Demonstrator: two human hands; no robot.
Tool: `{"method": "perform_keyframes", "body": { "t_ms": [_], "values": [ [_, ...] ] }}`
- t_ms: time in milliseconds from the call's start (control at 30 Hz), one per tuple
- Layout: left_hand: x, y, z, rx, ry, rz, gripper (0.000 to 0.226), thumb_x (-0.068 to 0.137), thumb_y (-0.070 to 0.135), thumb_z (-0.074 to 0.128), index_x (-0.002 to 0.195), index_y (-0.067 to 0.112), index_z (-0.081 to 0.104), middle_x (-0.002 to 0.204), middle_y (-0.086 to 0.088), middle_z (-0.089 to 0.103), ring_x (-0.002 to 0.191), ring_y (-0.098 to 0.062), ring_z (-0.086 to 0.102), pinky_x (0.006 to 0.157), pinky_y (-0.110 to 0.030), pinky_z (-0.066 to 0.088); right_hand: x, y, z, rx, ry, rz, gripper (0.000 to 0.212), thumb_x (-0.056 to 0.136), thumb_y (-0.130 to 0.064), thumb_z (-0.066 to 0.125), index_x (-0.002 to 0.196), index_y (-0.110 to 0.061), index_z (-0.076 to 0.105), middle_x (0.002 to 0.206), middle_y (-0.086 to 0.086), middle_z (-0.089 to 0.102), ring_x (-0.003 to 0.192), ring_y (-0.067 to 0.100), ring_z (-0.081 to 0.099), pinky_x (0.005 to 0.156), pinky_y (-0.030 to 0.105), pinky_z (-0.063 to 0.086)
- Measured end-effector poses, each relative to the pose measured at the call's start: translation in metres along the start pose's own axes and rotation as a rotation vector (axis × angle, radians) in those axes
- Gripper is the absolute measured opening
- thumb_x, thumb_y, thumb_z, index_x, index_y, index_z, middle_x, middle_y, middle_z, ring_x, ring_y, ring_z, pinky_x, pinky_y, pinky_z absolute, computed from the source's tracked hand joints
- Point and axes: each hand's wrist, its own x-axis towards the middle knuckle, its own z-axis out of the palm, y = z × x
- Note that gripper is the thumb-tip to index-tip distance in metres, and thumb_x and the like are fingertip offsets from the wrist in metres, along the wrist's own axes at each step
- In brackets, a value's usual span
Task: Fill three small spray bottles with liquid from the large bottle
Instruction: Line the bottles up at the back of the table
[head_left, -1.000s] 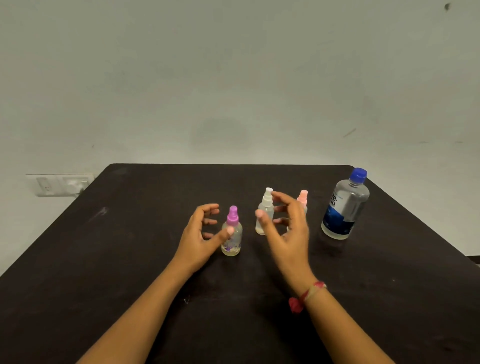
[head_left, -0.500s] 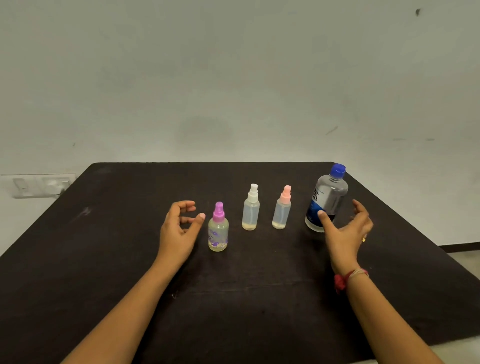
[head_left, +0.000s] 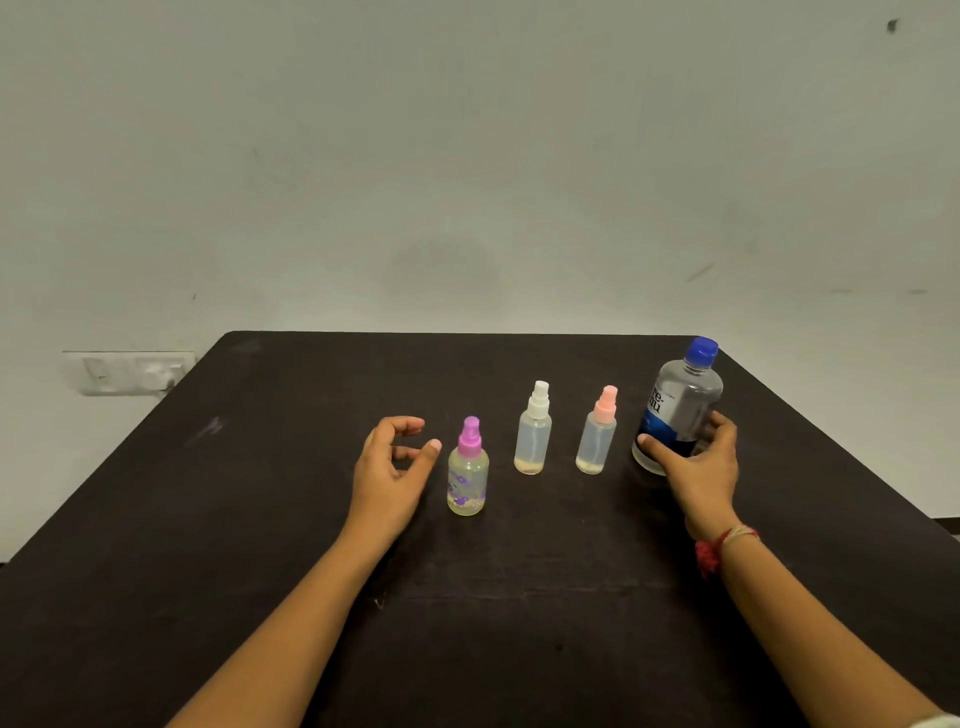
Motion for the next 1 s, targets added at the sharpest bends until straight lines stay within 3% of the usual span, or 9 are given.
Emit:
{"method": "perform_keyframes", "body": {
  "t_ms": [233,400,500,633,700,800,1000],
  "values": [
    [-0.002,0.001,0.000,-0.023,0.034,-0.001,0.018,0.088,0.018,0.066,0.102,0.024,0.057,0.115,0.002,0.058,0.079,-0.007,0.058,0.064,-0.009,0.046,-0.013,-0.024,-0.005,0.154,0.018,-0.071,0.078,0.074,-0.020,0.080,0.136,-0.020,0.034,0.139,0.005,0.044,0.123,0.022,0.047,0.103,0.036,0.041],
    [-0.003,0.003,-0.001,-0.033,0.073,0.032,0.014,0.089,0.017,0.065,0.101,0.021,0.059,0.112,-0.002,0.060,0.081,-0.005,0.059,0.065,-0.008,0.046,-0.037,-0.053,-0.012,0.212,-0.024,-0.232,0.075,0.074,-0.017,0.079,0.135,-0.018,0.034,0.134,0.001,0.046,0.114,0.014,0.050,0.092,0.021,0.044],
    [-0.006,0.007,-0.006,-0.038,0.132,0.104,0.008,0.090,0.013,0.063,0.098,0.016,0.061,0.105,-0.008,0.063,0.081,0.004,0.057,0.062,-0.008,0.044,-0.061,-0.071,-0.010,0.206,-0.035,-0.315,0.074,0.071,-0.025,0.080,0.130,-0.023,0.035,0.126,-0.006,0.046,0.106,0.007,0.052,0.080,0.010,0.042],
    [-0.011,0.024,-0.013,-0.081,0.169,0.177,0.004,0.092,0.016,0.060,0.095,0.020,0.060,0.101,-0.008,0.062,0.082,0.003,0.057,0.066,-0.009,0.044,-0.100,-0.091,-0.006,0.258,-0.129,-0.374,0.081,0.064,-0.041,0.084,0.127,-0.029,0.036,0.118,-0.016,0.048,0.103,-0.007,0.052,0.076,0.007,0.046],
    [-0.017,0.033,-0.017,-0.102,0.125,0.221,0.004,0.091,0.028,0.059,0.095,0.026,0.059,0.100,-0.004,0.062,0.085,0.000,0.058,0.070,-0.011,0.045,-0.121,-0.098,0.000,0.276,-0.217,-0.392,0.078,0.061,-0.047,0.079,0.125,-0.032,0.037,0.119,-0.019,0.049,0.105,-0.007,0.053,0.078,0.008,0.046],
    [-0.034,0.043,-0.025,-0.127,0.013,0.248,0.023,0.085,0.047,0.052,0.099,0.030,0.057,0.101,0.004,0.060,0.090,-0.003,0.059,0.074,-0.018,0.050,-0.150,-0.103,0.015,0.297,-0.364,-0.404,0.078,0.062,-0.045,0.083,0.126,-0.033,0.041,0.124,-0.016,0.052,0.110,-0.003,0.053,0.084,0.010,0.046],
    [-0.055,0.039,-0.056,-0.205,-0.146,0.236,0.040,0.078,0.051,0.055,0.109,0.026,0.053,0.110,-0.001,0.060,0.099,-0.016,0.060,0.078,-0.027,0.053,-0.193,-0.109,0.060,0.310,-0.570,-0.374,0.081,0.065,-0.037,0.084,0.132,-0.027,0.040,0.124,-0.013,0.055,0.114,0.004,0.055,0.089,0.023,0.051]
  ]
}}
